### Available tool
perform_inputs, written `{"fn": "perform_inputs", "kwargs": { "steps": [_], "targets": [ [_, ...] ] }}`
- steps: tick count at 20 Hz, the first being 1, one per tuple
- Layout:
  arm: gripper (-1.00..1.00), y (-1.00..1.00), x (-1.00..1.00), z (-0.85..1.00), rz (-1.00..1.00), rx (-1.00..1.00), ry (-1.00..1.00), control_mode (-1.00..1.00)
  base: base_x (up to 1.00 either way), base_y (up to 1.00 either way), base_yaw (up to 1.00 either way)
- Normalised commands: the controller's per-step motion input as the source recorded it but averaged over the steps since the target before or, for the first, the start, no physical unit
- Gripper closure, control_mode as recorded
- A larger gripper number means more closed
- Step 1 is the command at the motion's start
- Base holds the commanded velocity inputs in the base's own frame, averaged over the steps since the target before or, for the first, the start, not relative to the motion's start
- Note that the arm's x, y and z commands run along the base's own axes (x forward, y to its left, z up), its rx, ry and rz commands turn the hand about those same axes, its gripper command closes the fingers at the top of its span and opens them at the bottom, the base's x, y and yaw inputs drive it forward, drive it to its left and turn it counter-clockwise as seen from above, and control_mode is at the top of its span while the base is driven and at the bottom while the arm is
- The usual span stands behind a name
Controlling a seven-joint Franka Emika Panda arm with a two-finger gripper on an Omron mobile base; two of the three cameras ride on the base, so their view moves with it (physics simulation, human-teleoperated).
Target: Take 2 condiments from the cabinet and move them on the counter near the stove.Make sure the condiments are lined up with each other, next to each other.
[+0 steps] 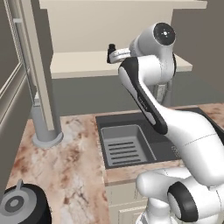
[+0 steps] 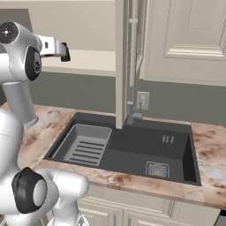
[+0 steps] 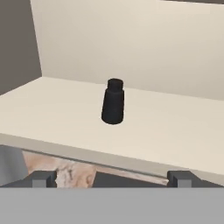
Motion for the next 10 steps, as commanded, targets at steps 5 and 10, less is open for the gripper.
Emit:
{"fn": "perform_inputs", "kwargs": {
  "steps": [5,10],
  "targets": [
    [-1.00,0.00,0.28,-0.18,0.06,0.00,0.00,-1.00,0.00,0.00,0.00],
    [-1.00,0.00,0.26,-0.05,0.05,0.00,0.00,-1.00,0.00,0.00,0.00]
  ]
}}
